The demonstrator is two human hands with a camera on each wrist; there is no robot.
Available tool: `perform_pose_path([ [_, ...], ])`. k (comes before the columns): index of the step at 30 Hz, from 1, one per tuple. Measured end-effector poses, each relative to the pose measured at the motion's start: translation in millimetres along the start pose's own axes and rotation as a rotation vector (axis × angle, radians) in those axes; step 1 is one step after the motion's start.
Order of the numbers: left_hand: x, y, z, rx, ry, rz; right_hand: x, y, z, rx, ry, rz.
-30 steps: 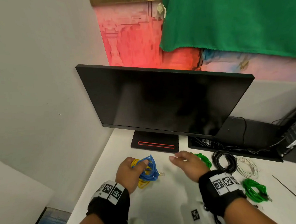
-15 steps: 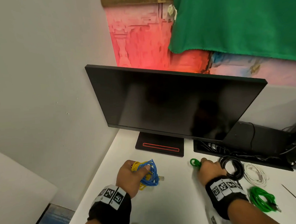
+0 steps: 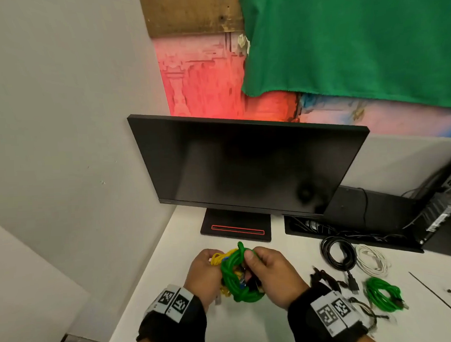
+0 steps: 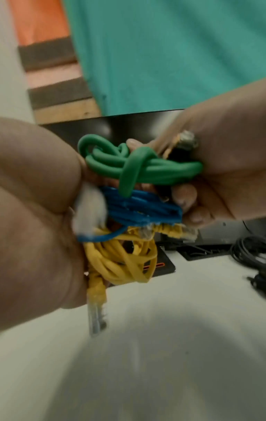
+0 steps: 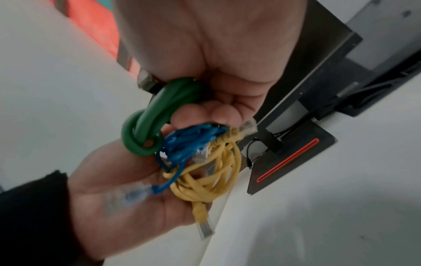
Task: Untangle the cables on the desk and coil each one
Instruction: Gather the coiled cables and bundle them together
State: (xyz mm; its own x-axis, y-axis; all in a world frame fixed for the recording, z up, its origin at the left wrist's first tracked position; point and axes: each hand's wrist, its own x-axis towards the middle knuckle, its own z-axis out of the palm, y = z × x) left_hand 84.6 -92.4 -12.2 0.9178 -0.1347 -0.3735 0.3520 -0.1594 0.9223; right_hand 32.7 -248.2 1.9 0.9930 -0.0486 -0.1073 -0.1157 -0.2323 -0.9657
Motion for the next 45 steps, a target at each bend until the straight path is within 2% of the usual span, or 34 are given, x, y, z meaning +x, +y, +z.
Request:
perform_pose_path([
  [3,-9,5,0,-0.278,-0.143,-0.07,0,-8,4,-0.067,0.043,-0.01],
  [7,-17,8,-4,-0.495,-0.228,-0.102,0,-15,9,-0.09,0.073,0.009],
  [10,-20,10,-5,-0.559,-0.243,-0.123,-2,-11,15,-0.071,0.169,0.001],
  [14,-23,7,-8,-0.664,-0.223,-0.139,-3,-1,21,-0.192,0.282,-0.019],
  [17,-25,5,-4,-0.564,-0.227,-0.074,-3,6,20,-0.227,0.305,0.014],
  [19,-24,0,0,-0.472,-0.218,-0.017,-4,12,20,-0.295,0.315,-0.027],
  [21,-24,-2,1,-0.443,-0.215,-0.022,-4,17,19,-0.274,0.309,-0.023],
  [25,-23,-3,0,-0.49,-0.279,-0.062,-5,23,22,0.097,0.028,0.129],
  [26,-22,-4,-1,-0.512,-0.29,-0.075,-6,23,24,0.159,-0.001,0.137],
  [28,-21,-3,6,-0.522,-0.287,-0.087,-8,26,24,0.206,0.045,0.136],
  [31,-20,-2,11,-0.45,-0.193,-0.042,-5,27,27,0.154,0.146,0.125],
  [35,-21,-1,20,-0.282,-0.085,0.028,-5,27,23,0.133,0.171,0.131],
  [39,-24,-5,23,-0.064,-0.079,0.064,-5,28,14,0.107,0.218,0.129],
  [42,-27,-9,26,-0.038,-0.083,0.067,-7,28,7,0.053,0.219,0.105],
  [45,-29,-9,31,0.057,-0.054,0.131,-10,30,6,0.063,0.228,0.121],
])
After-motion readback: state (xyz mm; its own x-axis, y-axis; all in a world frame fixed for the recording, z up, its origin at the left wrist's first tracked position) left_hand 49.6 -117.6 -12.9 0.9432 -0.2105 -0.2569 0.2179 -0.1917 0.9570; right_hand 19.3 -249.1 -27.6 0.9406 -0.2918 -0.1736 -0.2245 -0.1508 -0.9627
